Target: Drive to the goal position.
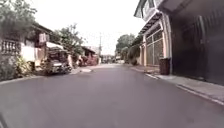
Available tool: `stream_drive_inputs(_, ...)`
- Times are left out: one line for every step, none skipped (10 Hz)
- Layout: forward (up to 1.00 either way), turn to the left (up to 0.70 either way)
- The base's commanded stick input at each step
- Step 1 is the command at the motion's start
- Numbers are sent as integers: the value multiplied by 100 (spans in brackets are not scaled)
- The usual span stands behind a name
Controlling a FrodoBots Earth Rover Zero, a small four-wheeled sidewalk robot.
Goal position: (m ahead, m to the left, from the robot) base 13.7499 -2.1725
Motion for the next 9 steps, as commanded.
stream_drive_inputs(70, 0)
stream_drive_inputs(70, 0)
stream_drive_inputs(70, 0)
stream_drive_inputs(70, 0)
stream_drive_inputs(70, 0)
stream_drive_inputs(70, 0)
stream_drive_inputs(70, 0)
stream_drive_inputs(70, 0)
stream_drive_inputs(70, -7)
